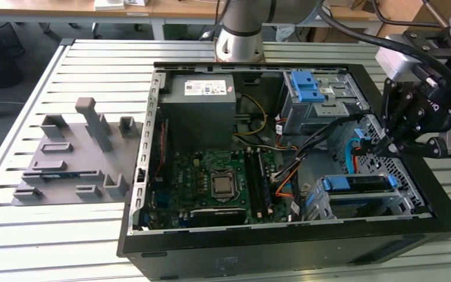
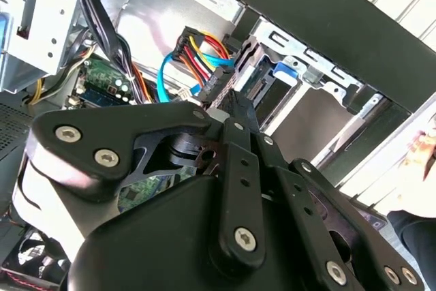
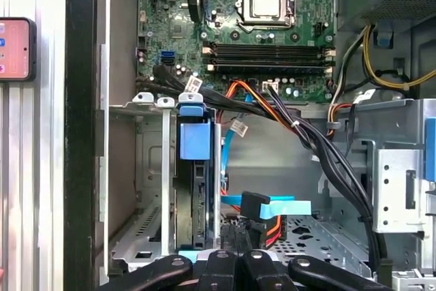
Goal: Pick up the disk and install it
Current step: 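Insert the first disk wire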
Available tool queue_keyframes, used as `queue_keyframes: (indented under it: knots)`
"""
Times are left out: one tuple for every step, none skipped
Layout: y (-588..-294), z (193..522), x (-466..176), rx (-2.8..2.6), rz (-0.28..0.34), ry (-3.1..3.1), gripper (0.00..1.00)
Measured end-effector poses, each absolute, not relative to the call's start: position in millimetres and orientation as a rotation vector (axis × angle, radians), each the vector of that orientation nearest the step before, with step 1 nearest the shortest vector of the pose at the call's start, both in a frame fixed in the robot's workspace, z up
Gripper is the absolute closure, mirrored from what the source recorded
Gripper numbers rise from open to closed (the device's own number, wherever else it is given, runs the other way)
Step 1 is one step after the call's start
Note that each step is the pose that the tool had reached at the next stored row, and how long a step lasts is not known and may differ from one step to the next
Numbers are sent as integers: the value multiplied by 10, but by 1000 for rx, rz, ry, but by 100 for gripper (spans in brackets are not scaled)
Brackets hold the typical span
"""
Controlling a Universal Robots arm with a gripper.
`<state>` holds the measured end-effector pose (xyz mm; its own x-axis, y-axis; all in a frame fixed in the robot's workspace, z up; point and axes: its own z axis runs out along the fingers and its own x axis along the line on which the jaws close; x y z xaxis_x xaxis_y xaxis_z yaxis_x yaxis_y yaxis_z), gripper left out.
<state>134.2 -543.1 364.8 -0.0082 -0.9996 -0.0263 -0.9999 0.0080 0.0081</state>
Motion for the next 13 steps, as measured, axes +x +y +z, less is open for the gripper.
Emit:
queue_keyframes:
  knots:
    - [-5425,3655,1343,-2203,38,2221,89]
    - [-5417,3661,1344,-2203,38,2221,89]
    - [-5406,3666,1345,-2203,38,2221,89]
    - [-5391,3671,1345,-2203,38,2221,89]
    - [-5375,3672,1346,-2203,38,2221,89]
    - [-5358,3673,1346,-2202,38,2222,89]
    - [-5343,3673,1347,-2202,38,2222,89]
    - [-5332,3674,1348,-2202,38,2222,89]
    - [-5324,3674,1349,-2202,38,2222,89]
    - [-5319,3674,1349,-2202,37,2222,89]
    - [-5315,3674,1349,-2203,36,2223,89]
    - [-5311,3674,1349,-2204,34,2224,89]
    - [-5306,3674,1349,-2205,31,2225,89]
